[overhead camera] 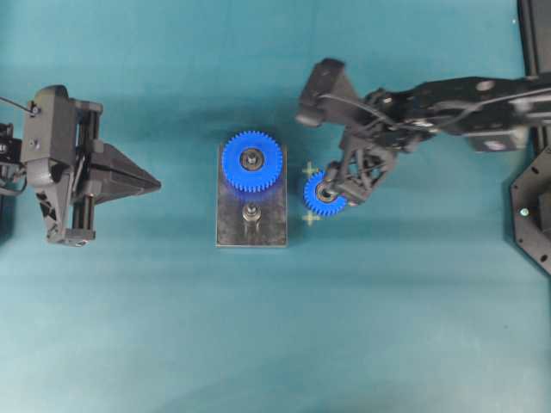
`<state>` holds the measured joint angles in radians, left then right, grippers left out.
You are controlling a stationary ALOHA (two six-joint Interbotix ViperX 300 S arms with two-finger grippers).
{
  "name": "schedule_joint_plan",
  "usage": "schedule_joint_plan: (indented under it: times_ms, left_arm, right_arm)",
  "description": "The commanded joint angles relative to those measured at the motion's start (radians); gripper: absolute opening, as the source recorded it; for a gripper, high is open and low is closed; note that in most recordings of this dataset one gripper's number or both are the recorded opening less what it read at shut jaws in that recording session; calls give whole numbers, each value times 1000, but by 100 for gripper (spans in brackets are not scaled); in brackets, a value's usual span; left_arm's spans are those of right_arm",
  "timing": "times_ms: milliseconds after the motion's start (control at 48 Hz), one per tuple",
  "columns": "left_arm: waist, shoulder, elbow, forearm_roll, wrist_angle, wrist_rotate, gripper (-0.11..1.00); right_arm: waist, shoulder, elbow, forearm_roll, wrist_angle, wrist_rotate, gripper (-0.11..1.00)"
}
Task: Fit the small gear onto the shaft.
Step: 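Move the right gripper over the small blue gear beside the plate, then close the right gripper on the small blue gear's hub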
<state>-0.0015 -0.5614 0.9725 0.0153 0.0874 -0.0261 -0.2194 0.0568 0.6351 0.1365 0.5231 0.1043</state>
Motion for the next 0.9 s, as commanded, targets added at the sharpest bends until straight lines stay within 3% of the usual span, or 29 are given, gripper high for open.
schedule_joint_plan:
  times_ms: [0,312,874]
  left_arm:
    - [2,-2,-21,3,-5,-2,0]
    - [0,-3,-15,3,-5,-2,0]
    - [3,-2,-3,3,-28,-6,0]
  right_arm:
    - [-5,6,-34,-8,9,-2,92]
    - [5,29,-48,-9,91,-3,92]
    - [20,101,-83,-9,107,-2,92]
